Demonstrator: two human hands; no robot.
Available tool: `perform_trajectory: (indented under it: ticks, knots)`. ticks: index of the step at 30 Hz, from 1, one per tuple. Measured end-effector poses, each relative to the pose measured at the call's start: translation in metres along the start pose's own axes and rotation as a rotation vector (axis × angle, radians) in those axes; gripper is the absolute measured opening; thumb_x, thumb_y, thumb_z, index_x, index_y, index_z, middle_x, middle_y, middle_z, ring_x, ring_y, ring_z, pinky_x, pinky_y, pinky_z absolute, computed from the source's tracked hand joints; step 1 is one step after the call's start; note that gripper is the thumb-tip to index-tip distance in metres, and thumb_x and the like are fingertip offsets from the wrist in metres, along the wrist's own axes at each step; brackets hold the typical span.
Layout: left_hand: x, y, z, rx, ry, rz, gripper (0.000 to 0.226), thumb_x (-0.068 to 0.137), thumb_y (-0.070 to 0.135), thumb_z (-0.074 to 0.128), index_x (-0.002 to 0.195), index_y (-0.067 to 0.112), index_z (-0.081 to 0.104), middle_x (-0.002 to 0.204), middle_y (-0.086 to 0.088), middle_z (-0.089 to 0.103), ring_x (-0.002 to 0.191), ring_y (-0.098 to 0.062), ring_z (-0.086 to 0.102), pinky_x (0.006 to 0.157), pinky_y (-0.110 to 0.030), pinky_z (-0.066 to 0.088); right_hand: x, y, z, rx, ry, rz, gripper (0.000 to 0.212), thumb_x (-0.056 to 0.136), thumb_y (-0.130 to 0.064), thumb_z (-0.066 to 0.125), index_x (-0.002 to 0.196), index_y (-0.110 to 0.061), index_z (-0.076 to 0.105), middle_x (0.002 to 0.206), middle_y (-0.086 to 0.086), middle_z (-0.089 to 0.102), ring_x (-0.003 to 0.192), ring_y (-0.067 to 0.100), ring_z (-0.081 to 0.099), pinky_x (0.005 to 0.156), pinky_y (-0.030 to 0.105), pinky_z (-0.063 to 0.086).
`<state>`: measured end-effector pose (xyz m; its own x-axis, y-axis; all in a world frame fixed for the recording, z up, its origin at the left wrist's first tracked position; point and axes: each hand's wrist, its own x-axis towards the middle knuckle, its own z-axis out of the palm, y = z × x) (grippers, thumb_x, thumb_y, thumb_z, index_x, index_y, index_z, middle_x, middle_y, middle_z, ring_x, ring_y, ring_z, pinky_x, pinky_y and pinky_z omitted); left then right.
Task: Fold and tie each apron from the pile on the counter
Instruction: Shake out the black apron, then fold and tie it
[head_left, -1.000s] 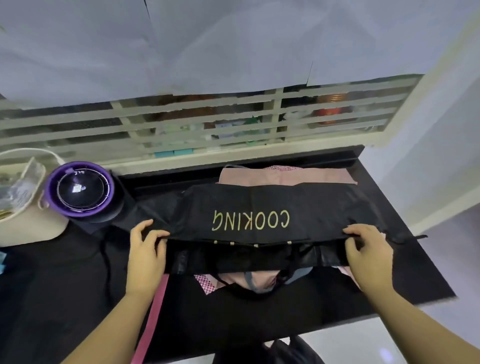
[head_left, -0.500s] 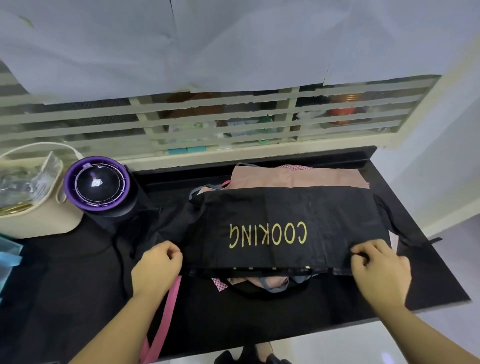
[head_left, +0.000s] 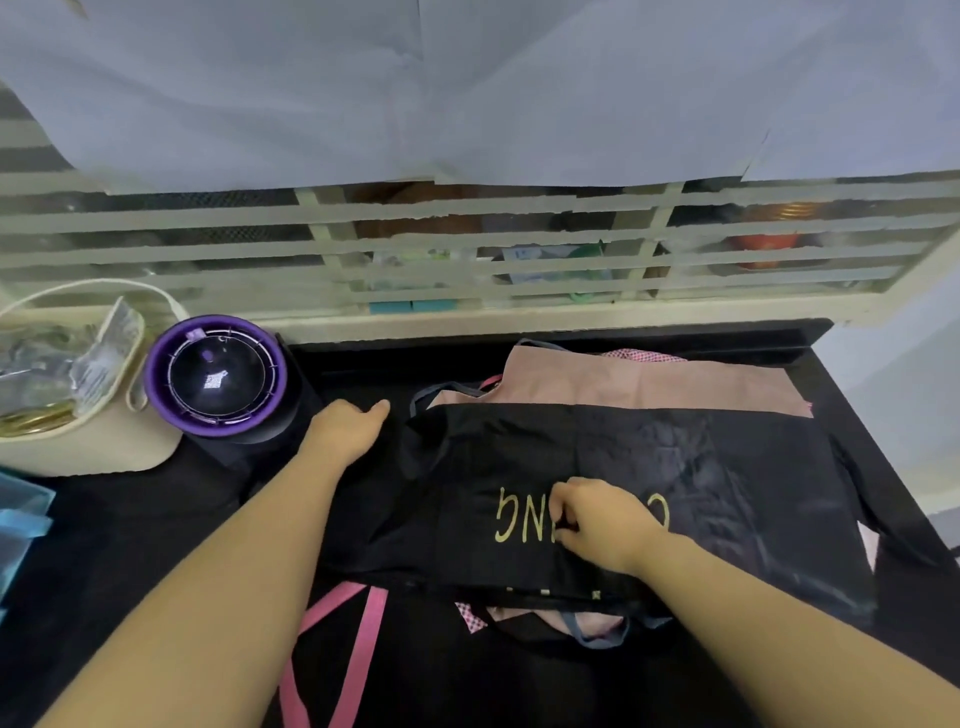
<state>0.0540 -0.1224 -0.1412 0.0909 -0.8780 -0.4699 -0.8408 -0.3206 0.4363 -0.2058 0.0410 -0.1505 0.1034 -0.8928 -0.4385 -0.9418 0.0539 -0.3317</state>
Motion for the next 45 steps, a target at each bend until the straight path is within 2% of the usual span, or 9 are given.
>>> perform_trajectory:
  ticks: [5, 9, 12, 19, 25, 30, 35, 40, 45]
  knots:
    - [0.022, -0.003, 0.003, 0.102, -0.011, -0.092, 0.075, 0.084, 0.063, 0.049, 0.132, 0.005, 0.052, 0.129, -0.017, 0.058, 0.113, -0.036, 0.057, 0.087, -0.038, 0.047, 0.003, 0.007, 0.006, 0.022, -0.021, -0.025, 0.018, 0.084, -0.033, 0.063, 0.09, -0.03, 0.046, 0.095, -0.008, 0.045, 0.099, 0.02, 0.052, 0.082, 0.038, 0.049]
    - [0.021, 0.004, 0.001, 0.055, 0.021, -0.057, 0.054, 0.088, 0.052, 0.054, 0.108, 0.003, 0.066, 0.106, -0.012, 0.065, 0.092, -0.03, 0.06, 0.075, -0.035, 0.046, 0.003, 0.008, 0.013, -0.01, 0.011, -0.032, 0.016, 0.085, -0.035, 0.061, 0.097, -0.027, 0.053, 0.097, -0.009, 0.045, 0.102, 0.018, 0.049, 0.085, 0.035, 0.047]
    - [0.015, 0.008, 0.002, -0.215, -0.012, -0.001, 0.033, 0.091, 0.029, 0.062, 0.114, 0.006, 0.065, 0.109, -0.011, 0.065, 0.102, -0.029, 0.06, 0.09, -0.034, 0.048, 0.004, 0.009, 0.014, -0.012, 0.02, -0.044, 0.018, 0.086, -0.035, 0.06, 0.099, -0.025, 0.055, 0.097, -0.009, 0.044, 0.103, 0.017, 0.048, 0.085, 0.033, 0.045]
    - [-0.015, 0.0, 0.003, -0.65, 0.553, 0.052, 0.023, 0.097, 0.008, 0.049, 0.118, 0.001, 0.055, 0.118, -0.014, 0.061, 0.105, -0.018, 0.055, 0.085, -0.018, 0.034, 0.002, 0.013, 0.015, 0.044, 0.007, -0.035, 0.017, 0.085, -0.038, 0.062, 0.088, -0.032, 0.046, 0.094, -0.012, 0.043, 0.092, 0.01, 0.043, 0.084, 0.03, 0.043]
    - [-0.018, -0.013, 0.008, -0.445, 0.413, 0.146, 0.045, 0.095, 0.007, 0.052, 0.138, 0.012, 0.041, 0.147, -0.013, 0.034, 0.134, -0.029, 0.037, 0.112, -0.038, 0.03, -0.009, 0.007, 0.016, -0.012, 0.07, -0.047, 0.045, 0.085, -0.043, 0.06, 0.125, -0.029, 0.042, 0.105, -0.013, 0.044, 0.104, 0.012, 0.044, 0.089, 0.029, 0.036]
    - [-0.062, -0.022, 0.025, -0.097, 0.488, 0.4, 0.033, 0.09, 0.013, 0.059, 0.123, 0.014, 0.057, 0.138, -0.009, 0.042, 0.125, -0.032, 0.041, 0.106, -0.046, 0.032, -0.027, -0.002, 0.04, -0.103, 0.293, -0.238, 0.074, 0.079, -0.066, 0.047, 0.141, -0.028, 0.039, 0.138, -0.002, 0.045, 0.126, 0.021, 0.043, 0.109, 0.038, 0.03]
    - [-0.106, -0.059, 0.045, -0.373, 0.608, 0.134, 0.022, 0.09, 0.013, 0.059, 0.112, 0.013, 0.058, 0.11, -0.008, 0.054, 0.104, -0.029, 0.052, 0.089, -0.044, 0.044, -0.041, -0.002, 0.062, -0.281, 0.247, -0.29, 0.068, 0.084, -0.064, 0.041, 0.142, -0.029, 0.039, 0.148, 0.001, 0.041, 0.136, 0.02, 0.037, 0.114, 0.04, 0.017]
    - [-0.127, -0.088, 0.072, -0.935, 0.327, -0.337, 0.024, 0.094, 0.019, 0.058, 0.116, 0.009, 0.053, 0.1, -0.008, 0.064, 0.094, -0.023, 0.064, 0.091, -0.037, 0.049, -0.043, -0.003, 0.067, -0.304, 0.269, -0.303, 0.055, 0.093, -0.057, 0.032, 0.139, -0.028, 0.044, 0.143, 0.002, 0.047, 0.132, 0.02, 0.044, 0.11, 0.039, 0.02]
    - [-0.131, -0.084, 0.073, -1.008, 0.356, -0.4, 0.056, 0.09, 0.022, 0.064, 0.139, 0.014, 0.037, 0.133, -0.011, 0.05, 0.102, -0.021, 0.06, 0.097, -0.04, 0.047, -0.045, -0.009, 0.066, -0.301, 0.315, -0.292, 0.057, 0.1, -0.055, 0.015, 0.13, -0.029, 0.056, 0.136, -0.001, 0.055, 0.125, 0.018, 0.052, 0.109, 0.038, 0.024]
